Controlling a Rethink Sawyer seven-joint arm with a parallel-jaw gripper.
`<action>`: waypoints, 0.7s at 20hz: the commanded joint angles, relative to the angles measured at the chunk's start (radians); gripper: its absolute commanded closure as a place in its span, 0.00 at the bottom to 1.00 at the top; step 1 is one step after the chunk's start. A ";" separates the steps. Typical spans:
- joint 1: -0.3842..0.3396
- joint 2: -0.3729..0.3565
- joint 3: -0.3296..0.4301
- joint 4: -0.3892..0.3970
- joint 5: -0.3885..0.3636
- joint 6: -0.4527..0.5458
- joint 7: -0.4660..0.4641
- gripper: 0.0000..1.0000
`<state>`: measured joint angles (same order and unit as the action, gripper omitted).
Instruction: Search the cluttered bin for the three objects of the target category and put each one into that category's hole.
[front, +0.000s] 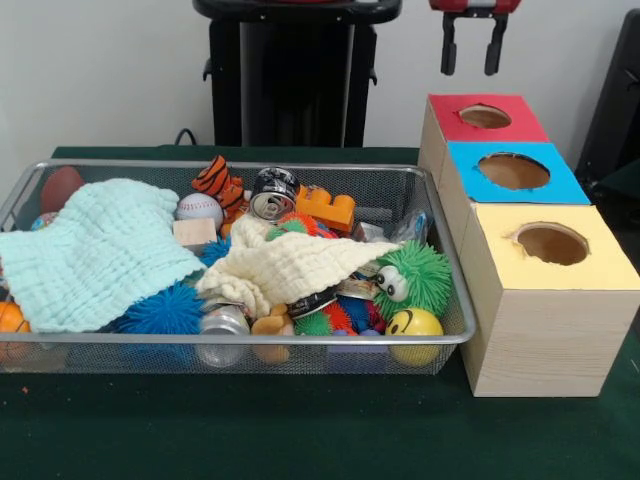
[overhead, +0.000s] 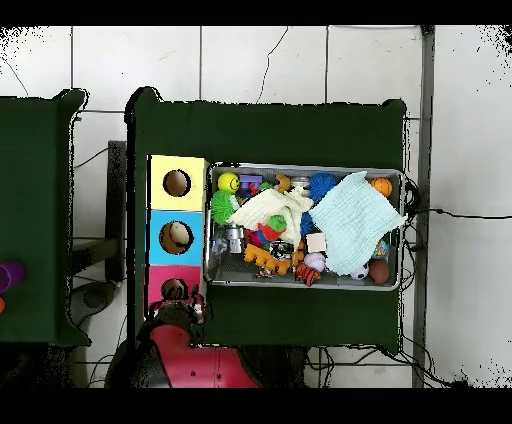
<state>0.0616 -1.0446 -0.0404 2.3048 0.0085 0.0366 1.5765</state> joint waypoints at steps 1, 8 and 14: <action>-0.200 0.150 0.140 0.067 -0.031 -0.132 0.231 0.00; -0.437 0.284 0.272 0.015 -0.170 -0.145 0.119 0.00; -0.428 0.290 0.260 0.017 -0.193 -0.155 0.148 0.00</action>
<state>-0.3627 -0.8141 0.1048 2.3332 -0.1310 -0.0633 1.5765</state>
